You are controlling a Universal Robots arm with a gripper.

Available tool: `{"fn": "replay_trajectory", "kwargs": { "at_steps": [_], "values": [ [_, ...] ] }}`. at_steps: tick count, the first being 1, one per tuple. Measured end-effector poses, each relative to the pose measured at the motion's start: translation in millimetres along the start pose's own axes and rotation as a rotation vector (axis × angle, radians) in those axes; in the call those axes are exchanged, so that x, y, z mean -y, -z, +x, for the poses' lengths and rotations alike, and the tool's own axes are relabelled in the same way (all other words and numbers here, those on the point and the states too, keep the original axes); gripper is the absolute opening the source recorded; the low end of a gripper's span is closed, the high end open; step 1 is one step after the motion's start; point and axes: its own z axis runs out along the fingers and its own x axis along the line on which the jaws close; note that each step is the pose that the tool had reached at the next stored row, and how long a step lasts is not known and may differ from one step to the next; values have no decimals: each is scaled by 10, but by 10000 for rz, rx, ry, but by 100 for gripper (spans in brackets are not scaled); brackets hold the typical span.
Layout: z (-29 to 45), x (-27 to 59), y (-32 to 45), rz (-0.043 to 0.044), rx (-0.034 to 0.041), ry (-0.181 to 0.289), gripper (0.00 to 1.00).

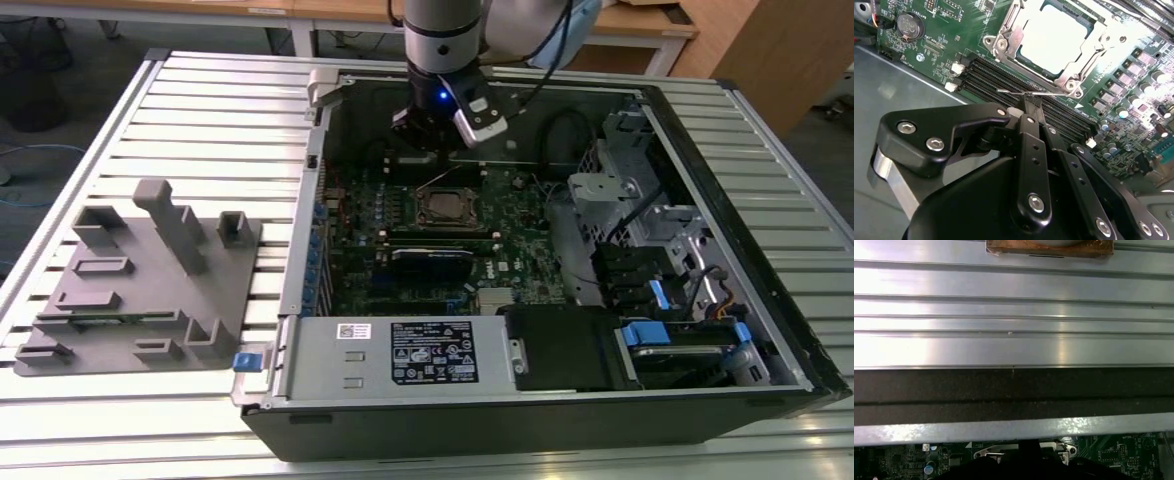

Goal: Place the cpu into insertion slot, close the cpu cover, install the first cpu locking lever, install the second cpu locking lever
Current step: 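Install the first cpu locking lever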

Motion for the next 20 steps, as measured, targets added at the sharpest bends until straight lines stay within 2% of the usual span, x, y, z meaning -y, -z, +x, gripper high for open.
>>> {"fn": "replay_trajectory", "kwargs": {
  "at_steps": [11,20],
  "values": [
    [8,13,-80,-3,0,-7,11],
    [-44,15,-121,-3,1,-6,11]
  ]
}}
